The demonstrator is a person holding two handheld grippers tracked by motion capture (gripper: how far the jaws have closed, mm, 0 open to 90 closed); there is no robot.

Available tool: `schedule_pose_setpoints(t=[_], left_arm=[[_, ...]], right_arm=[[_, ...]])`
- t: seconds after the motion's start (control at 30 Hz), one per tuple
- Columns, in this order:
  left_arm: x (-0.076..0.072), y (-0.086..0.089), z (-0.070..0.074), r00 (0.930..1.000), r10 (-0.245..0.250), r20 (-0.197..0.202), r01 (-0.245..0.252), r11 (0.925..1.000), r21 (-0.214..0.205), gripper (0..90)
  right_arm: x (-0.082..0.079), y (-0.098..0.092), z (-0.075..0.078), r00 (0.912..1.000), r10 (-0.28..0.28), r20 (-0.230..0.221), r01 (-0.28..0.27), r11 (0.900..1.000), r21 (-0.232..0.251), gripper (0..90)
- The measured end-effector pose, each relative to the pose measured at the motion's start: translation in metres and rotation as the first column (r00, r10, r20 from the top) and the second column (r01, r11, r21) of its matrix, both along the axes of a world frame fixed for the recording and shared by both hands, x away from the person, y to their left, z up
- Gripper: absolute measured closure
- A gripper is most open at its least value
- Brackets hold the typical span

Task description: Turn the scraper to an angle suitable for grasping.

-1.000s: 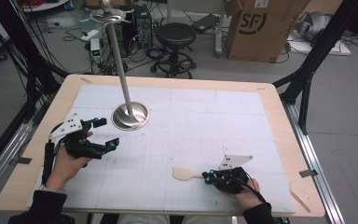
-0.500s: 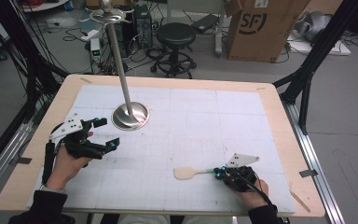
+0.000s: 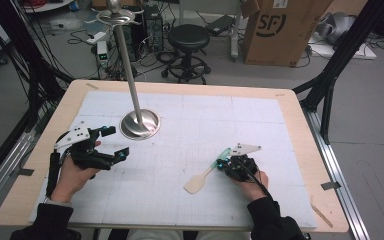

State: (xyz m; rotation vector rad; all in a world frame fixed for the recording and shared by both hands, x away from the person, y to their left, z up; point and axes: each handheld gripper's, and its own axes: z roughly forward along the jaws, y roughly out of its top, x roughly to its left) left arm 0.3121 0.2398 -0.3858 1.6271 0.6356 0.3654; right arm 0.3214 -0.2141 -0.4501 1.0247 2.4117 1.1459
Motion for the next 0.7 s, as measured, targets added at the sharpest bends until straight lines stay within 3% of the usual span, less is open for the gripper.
schedule_pose_setpoints(t=[0.23, 0.37, 0.47, 0.53, 0.7], left_arm=[[0.0, 0.001, 0.0, 1.0, 0.002, -0.001, -0.002, 1.0, -0.009, 2.6], [0.001, 0.002, 0.001, 1.0, 0.0, 0.0, 0.0, 1.0, -0.009, 2.6], [0.0, 0.001, 0.0, 1.0, 0.001, -0.003, -0.001, 1.0, -0.005, 2.6], [0.0, 0.001, 0.0, 1.0, 0.002, -0.002, -0.002, 1.0, -0.001, 2.6], [0.0, 0.001, 0.0, 1.0, 0.005, -0.003, -0.005, 1.0, 0.0, 2.6]], right_arm=[[0.014, 0.035, 0.0, 0.9975, 0.07, 0.006, -0.07, 0.9975, -0.007, 90.0], [0.013, 0.052, 0.003, 0.9931, 0.117, 0.012, -0.117, 0.9928, -0.027, 90.0], [0.007, 0.057, 0.006, 0.9921, 0.124, 0.022, -0.123, 0.9922, -0.018, 90.0], [0.003, 0.063, 0.008, 0.9867, 0.162, 0.009, -0.162, 0.9866, 0.014, 90.0], [-0.011, 0.087, 0.007, 0.9657, 0.259, -0.013, -0.259, 0.9655, -0.022, 90.0]])
